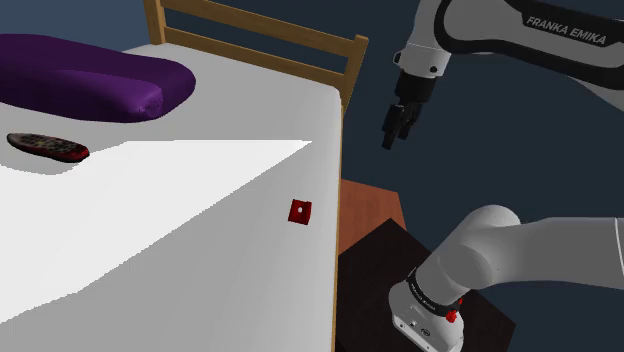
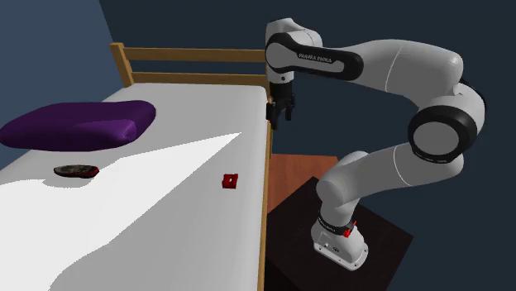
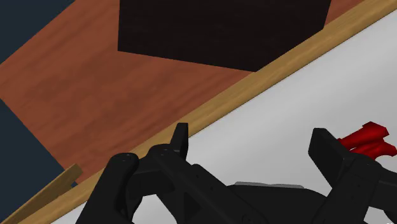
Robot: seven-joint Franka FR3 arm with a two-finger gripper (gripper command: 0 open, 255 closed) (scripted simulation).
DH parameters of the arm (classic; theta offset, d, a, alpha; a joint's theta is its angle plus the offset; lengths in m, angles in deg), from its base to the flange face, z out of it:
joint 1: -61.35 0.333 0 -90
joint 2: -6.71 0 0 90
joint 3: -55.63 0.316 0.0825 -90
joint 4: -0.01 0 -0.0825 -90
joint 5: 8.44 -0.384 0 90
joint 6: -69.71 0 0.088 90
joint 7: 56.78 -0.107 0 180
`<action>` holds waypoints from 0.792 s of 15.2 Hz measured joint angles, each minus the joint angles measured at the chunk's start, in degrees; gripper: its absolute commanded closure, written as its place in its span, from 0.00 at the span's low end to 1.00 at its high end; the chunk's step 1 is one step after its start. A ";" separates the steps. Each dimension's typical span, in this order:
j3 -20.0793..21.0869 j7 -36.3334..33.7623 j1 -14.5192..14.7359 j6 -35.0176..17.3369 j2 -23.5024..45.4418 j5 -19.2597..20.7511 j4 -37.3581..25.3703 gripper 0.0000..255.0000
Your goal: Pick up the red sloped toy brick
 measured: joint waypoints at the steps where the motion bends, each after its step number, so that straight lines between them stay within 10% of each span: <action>1: 0.00 0.00 0.00 0.00 0.00 0.00 0.00 0.00; 12: 9.60 -1.44 6.70 -14.47 8.06 -4.86 3.79 0.00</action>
